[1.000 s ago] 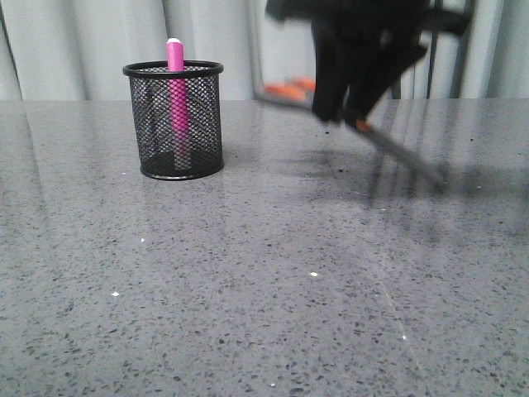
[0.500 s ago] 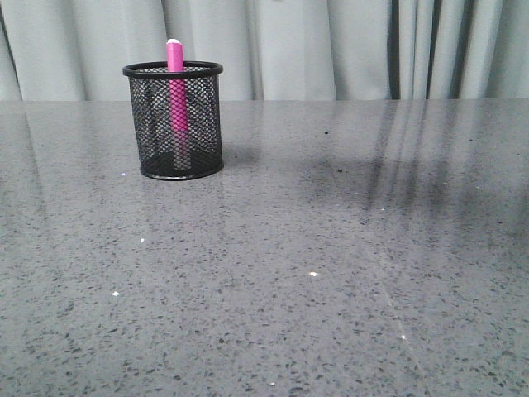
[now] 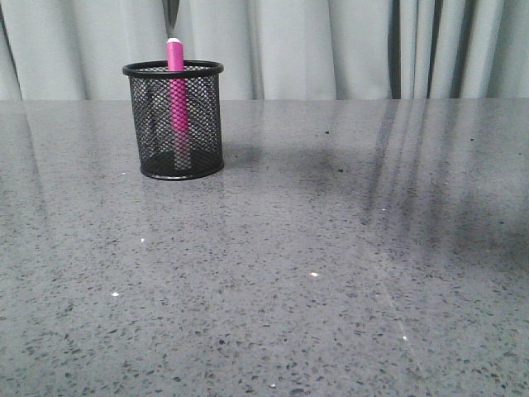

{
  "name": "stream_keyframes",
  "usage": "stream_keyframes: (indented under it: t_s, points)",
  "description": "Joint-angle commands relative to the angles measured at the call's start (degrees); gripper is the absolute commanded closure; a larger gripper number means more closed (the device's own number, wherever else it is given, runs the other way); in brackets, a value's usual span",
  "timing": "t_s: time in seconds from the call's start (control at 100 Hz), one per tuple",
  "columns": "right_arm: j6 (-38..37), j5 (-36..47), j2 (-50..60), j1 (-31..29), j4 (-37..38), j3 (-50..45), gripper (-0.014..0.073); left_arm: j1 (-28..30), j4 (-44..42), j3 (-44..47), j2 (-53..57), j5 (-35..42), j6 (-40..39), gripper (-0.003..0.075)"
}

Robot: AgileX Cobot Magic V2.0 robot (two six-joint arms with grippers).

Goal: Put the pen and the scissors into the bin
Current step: 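Lift the scissors upright and carry them above the mesh cup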

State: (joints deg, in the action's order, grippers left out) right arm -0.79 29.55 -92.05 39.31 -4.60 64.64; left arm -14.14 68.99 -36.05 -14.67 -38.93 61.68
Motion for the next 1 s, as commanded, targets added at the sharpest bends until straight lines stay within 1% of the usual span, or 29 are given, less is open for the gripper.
stream_keyframes:
  t_s: [0.0, 0.07, 0.35, 0.61, 0.99]
  points:
    - [1.61, 7.16, 0.34, -0.44, 0.93, 1.96, 0.0662, 0.15, 3.07, -1.37, -0.75, 1.63, -0.63, 0.0742]
    - [3.60, 8.54, -1.05, -0.71, 0.93, 1.96, 0.0662, 0.15, 3.07, -1.37, -0.75, 1.60, -0.63, 0.0742]
    - [3.58, 13.64, -5.00, -2.30, 0.93, 1.96, 0.0662, 0.15, 3.07, -1.37, -0.75, 0.45, -0.63, 0.0742]
    - [3.58, 15.17, -8.20, -2.67, 0.93, 1.96, 0.0662, 0.15, 2.56, -1.37, -0.75, -0.03, -0.63, 0.0742]
    - [3.58, 14.29, -11.97, -2.25, 1.16, 1.96, 0.0662, 0.15, 0.45, -1.37, -0.75, -1.88, -0.63, 0.0742]
